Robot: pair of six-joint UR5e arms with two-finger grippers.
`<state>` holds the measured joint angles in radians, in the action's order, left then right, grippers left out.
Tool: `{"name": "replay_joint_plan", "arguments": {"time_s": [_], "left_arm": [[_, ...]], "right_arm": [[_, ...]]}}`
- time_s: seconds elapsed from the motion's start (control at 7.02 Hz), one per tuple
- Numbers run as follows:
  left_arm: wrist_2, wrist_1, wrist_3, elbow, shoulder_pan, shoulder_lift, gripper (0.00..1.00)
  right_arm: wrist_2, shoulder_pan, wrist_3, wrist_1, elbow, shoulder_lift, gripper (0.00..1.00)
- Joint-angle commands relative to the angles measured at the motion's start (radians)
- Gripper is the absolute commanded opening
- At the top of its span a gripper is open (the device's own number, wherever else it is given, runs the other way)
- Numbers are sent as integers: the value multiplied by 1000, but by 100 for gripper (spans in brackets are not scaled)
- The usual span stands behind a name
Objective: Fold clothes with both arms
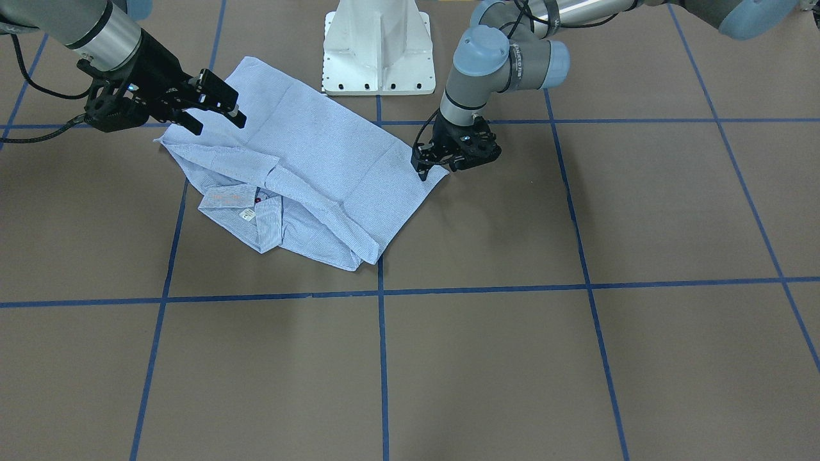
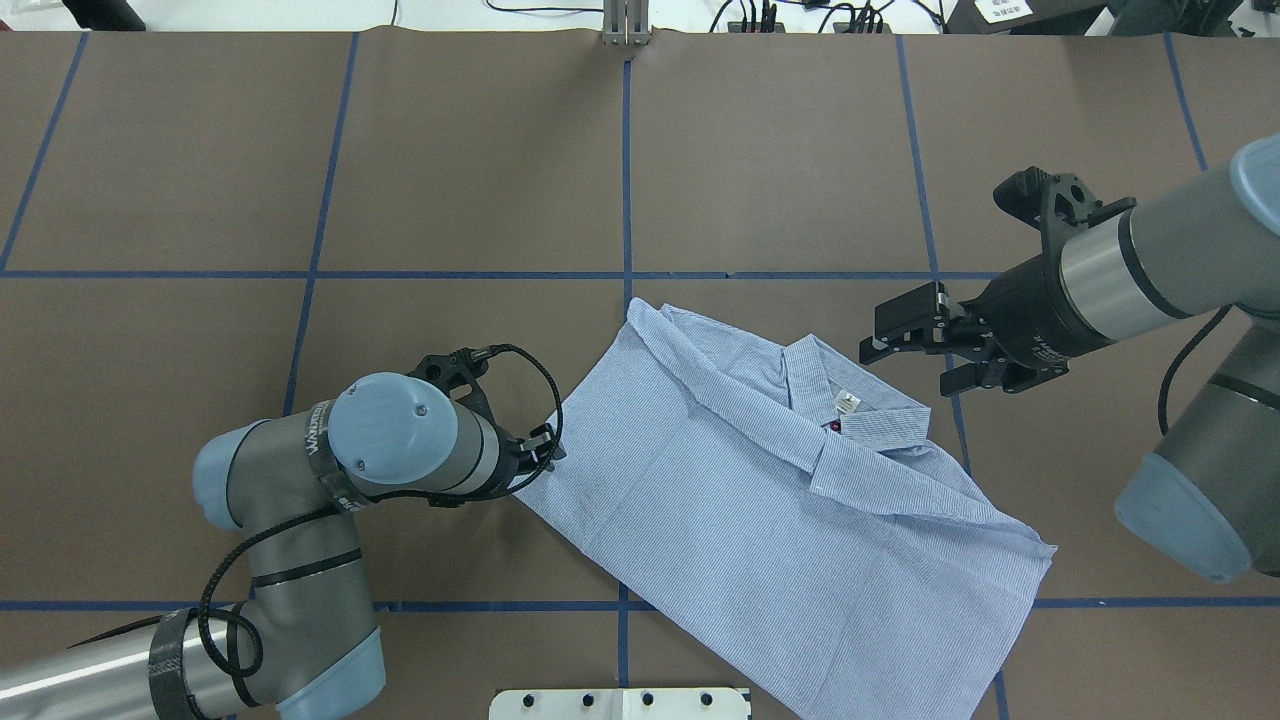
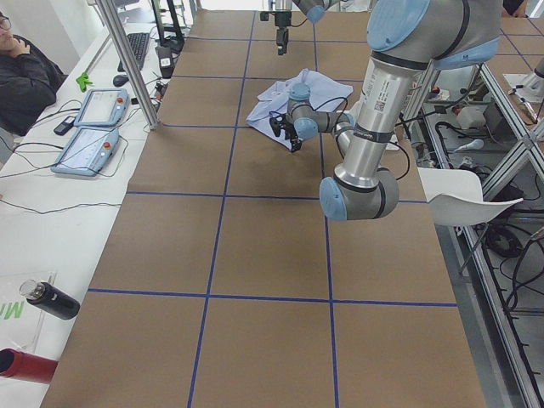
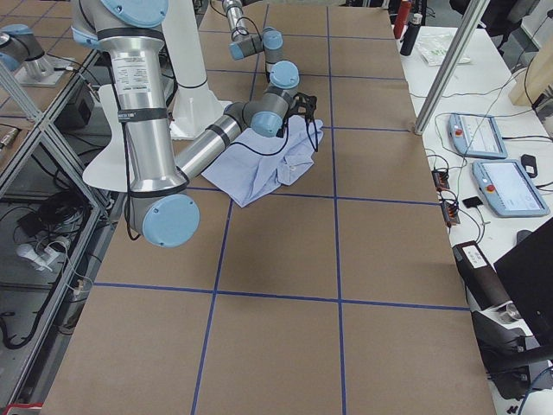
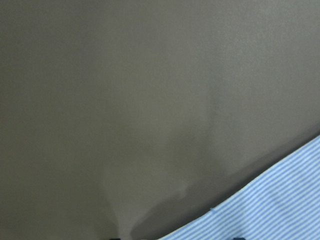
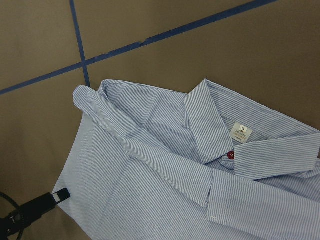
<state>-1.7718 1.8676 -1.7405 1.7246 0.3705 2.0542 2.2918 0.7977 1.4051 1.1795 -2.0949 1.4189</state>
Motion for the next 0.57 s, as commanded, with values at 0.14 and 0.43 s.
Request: {"name": "replay_joint_plan", "arguments": {"time_s": [0.14,0.43], "left_arm": [[0,-1,-1,-2,-4,7,60],[-1,-1,-1,1,-4,7,36]], "right_arm": [[0,0,0,0,1,2,100],[0,2,0,0,4,2,100]]}}
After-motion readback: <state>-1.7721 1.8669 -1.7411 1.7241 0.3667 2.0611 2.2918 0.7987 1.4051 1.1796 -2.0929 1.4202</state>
